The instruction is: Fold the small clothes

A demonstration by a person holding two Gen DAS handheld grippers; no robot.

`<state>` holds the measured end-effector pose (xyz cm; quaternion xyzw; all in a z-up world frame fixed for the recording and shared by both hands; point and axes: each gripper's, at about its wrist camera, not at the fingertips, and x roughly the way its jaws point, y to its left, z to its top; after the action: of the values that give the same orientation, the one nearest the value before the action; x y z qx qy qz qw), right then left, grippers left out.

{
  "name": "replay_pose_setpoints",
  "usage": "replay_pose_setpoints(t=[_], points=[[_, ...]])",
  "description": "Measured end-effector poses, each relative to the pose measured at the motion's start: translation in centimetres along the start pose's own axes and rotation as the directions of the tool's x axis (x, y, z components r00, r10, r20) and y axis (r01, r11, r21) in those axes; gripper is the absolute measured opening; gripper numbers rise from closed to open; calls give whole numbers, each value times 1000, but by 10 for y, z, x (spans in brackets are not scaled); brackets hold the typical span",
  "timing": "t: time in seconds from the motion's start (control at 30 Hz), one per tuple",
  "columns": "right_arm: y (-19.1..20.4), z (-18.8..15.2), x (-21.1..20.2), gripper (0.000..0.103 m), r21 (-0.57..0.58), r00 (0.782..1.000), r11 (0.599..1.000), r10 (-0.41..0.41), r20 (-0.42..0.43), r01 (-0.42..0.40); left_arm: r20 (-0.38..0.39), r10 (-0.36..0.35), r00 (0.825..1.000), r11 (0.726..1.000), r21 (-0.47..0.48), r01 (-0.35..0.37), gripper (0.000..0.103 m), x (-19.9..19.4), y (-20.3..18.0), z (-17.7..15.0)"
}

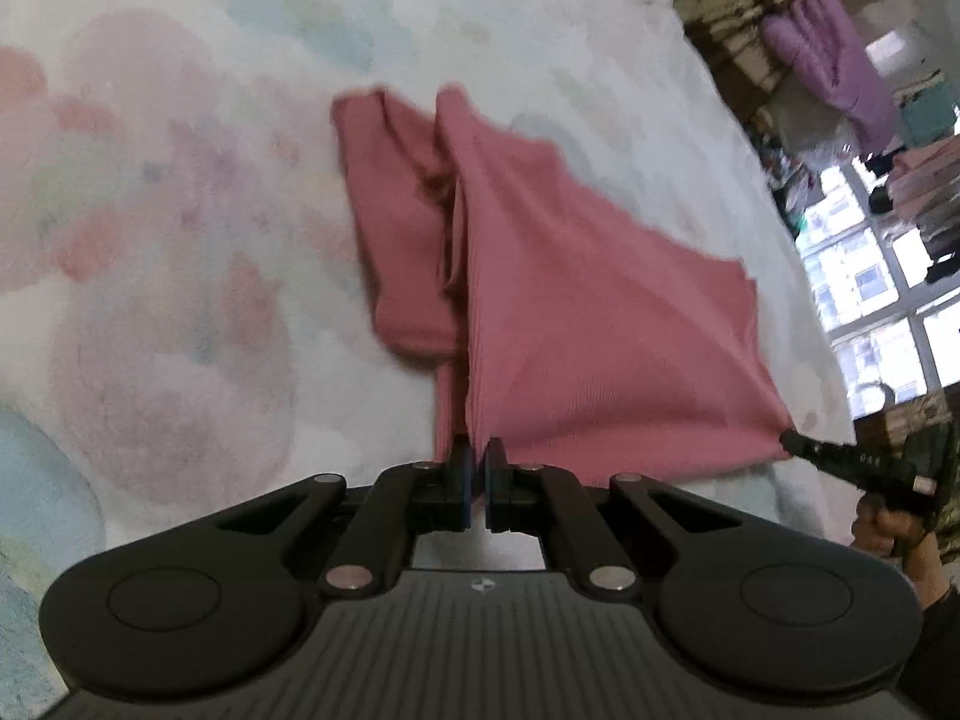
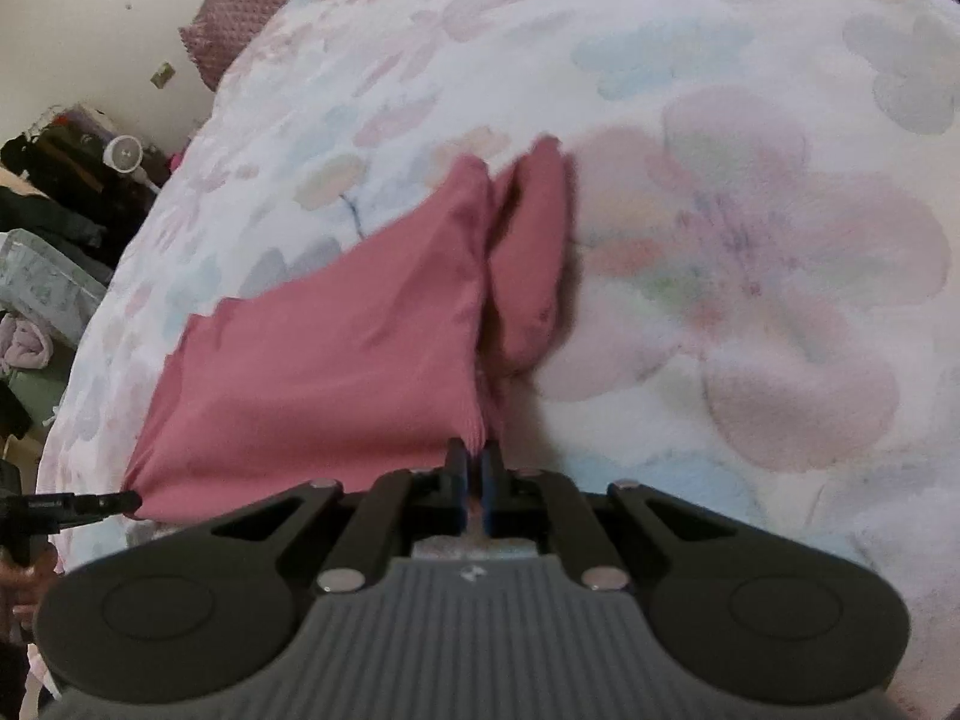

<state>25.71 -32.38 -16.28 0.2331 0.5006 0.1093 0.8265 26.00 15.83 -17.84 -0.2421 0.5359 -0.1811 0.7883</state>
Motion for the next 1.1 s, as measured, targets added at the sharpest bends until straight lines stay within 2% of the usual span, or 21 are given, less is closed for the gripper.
replay_pose_setpoints(t=[0.1,0.17,0.2,0.23,0.27,0.3,0.43,0.57,0.67,0.77,0.83,0.9,0.93,0.97,1.03,1.1], points=[[0,-8,15,0,-15,998,1000,-9,-54,9,-21,26,999,999,35,-25,5,7,-6,-3],[2,-10,23,6,-27,996,999,-35,-87,33,-18,56,998,997,47,-56,15,6,-7,-1],[5,-10,24,13,-43,993,997,-62,-97,58,-19,66,998,997,48,-65,15,4,-8,1],[7,-9,20,22,-68,992,995,-85,-88,79,-20,75,997,996,53,-73,20,1,-9,4],[8,-6,16,26,-83,993,993,-96,-75,90,-13,87,996,995,56,-86,30,-4,-10,7],[11,-1,11,32,-94,993,990,-107,-56,102,1,95,996,994,58,-95,34,-10,-11,11],[20,31,-2,37,-118,995,989,-85,50,90,112,65,992,996,50,-71,46,-30,-17,39],[35,68,20,38,-158,991,981,-95,99,110,196,61,979,997,37,-69,57,-18,-29,79],[39,90,50,38,-158,990,979,-114,86,127,152,70,986,997,16,-73,57,15,-29,105],[39,102,75,36,-150,988,977,-141,58,148,98,84,992,996,3,-85,57,41,-23,115],[37,104,84,9,-132,990,981,-138,43,142,72,89,993,996,-6,-89,57,56,-20,118],[34,107,85,4,-111,993,987,-113,43,117,44,98,994,995,2,-98,38,67,-18,121],[34,107,83,1,-111,993,988,-105,52,110,43,117,992,993,5,-117,11,68,-16,122],[34,107,81,0,-116,993,987,-103,58,109,63,120,991,993,1,-120,5,66,-14,123],[35,109,74,0,-123,993,987,-94,76,103,127,61,990,998,-40,-56,5,53,-8,121],[35,111,68,0,-127,992,988,-80,96,92,163,73,984,996,-61,-64,5,46,-4,119]])
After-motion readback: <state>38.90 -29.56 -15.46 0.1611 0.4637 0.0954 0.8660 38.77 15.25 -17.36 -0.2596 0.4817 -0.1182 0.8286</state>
